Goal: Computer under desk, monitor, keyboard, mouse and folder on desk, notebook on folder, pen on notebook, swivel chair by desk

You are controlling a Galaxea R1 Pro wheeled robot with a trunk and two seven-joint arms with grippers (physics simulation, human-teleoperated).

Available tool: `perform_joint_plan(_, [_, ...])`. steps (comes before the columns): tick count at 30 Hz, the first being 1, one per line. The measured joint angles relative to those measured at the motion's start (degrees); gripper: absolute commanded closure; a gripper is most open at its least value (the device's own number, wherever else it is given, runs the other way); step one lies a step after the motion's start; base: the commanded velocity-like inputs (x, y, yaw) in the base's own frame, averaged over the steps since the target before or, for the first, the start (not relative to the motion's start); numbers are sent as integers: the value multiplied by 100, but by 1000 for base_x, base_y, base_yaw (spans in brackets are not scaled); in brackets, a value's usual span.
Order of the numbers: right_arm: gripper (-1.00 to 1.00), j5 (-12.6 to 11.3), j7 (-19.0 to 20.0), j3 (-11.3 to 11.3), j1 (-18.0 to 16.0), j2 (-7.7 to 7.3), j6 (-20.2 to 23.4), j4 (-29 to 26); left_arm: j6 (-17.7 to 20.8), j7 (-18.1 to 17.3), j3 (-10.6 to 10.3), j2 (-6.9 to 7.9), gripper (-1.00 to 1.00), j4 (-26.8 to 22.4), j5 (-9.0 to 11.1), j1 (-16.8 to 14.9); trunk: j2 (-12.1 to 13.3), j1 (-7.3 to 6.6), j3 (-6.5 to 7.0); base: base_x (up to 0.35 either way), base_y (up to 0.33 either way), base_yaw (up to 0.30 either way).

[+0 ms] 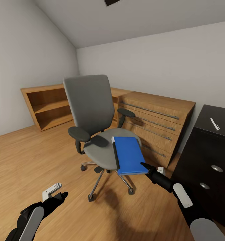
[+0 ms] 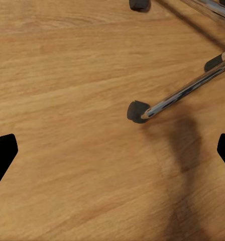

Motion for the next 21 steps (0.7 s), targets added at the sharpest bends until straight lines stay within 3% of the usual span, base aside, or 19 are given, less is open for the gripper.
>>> perform_joint_plan(21, [-100, -1, 0, 8, 0, 0, 1, 0, 0, 0, 0, 0, -100, 3, 4, 0, 0, 0, 0, 0, 0, 0])
